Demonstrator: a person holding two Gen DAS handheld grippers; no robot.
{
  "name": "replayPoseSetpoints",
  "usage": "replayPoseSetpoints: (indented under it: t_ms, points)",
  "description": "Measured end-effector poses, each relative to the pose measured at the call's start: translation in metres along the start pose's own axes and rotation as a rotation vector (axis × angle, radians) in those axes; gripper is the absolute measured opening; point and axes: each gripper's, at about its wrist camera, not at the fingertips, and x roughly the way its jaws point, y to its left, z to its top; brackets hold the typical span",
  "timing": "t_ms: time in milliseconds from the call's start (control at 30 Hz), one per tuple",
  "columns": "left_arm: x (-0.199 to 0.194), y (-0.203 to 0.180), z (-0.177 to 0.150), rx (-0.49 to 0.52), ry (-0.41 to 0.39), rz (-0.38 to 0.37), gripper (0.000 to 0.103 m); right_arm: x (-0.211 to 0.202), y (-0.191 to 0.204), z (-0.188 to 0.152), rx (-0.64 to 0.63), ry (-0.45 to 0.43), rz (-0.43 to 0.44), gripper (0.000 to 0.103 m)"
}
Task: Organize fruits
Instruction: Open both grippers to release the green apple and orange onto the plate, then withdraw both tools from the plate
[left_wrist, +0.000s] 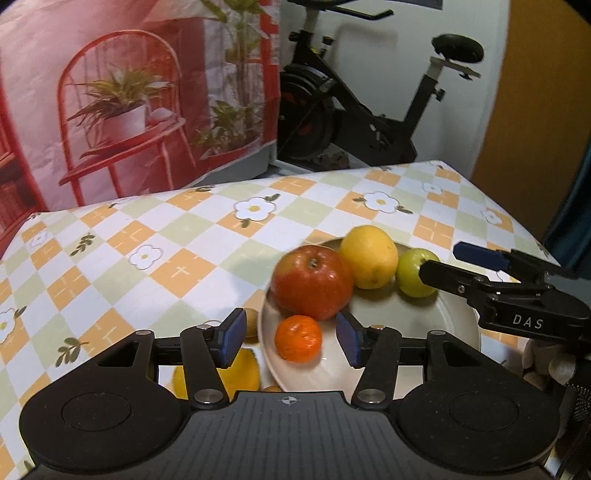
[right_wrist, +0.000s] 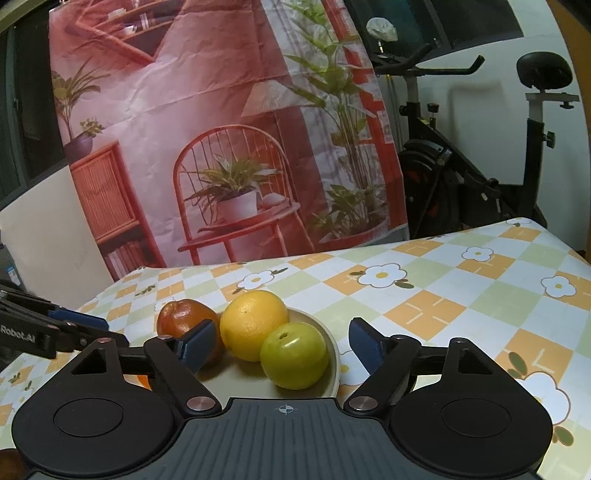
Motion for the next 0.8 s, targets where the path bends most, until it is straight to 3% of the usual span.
replayPoseSetpoints:
  t_ms: [167, 333, 600, 800]
  points:
    - [-0.012, 0.007, -0.002, -0.016, -0.006, 0.023, 0.056, -0.001, -0.001, 0.0, 0.01, -0.007, -0.002, 0.076]
    - [-0.028, 0.017, -0.006, -0.035, -0.026, 0.027, 0.057, 0.0, 0.003, 0.001, 0.021, 0.042, -0.045, 0.075]
    - [-0.046, 0.033, -0.02, -0.051, -0.04, 0.05, 0.057, -0.03, 0.014, -0.006, 0.129, 0.025, -0.073, 0.075]
    - [-0.055, 0.044, -0.03, -0.085, -0.052, 0.056, 0.057, -0.044, 0.04, -0.006, 0.086, 0.035, -0.055, 0.075]
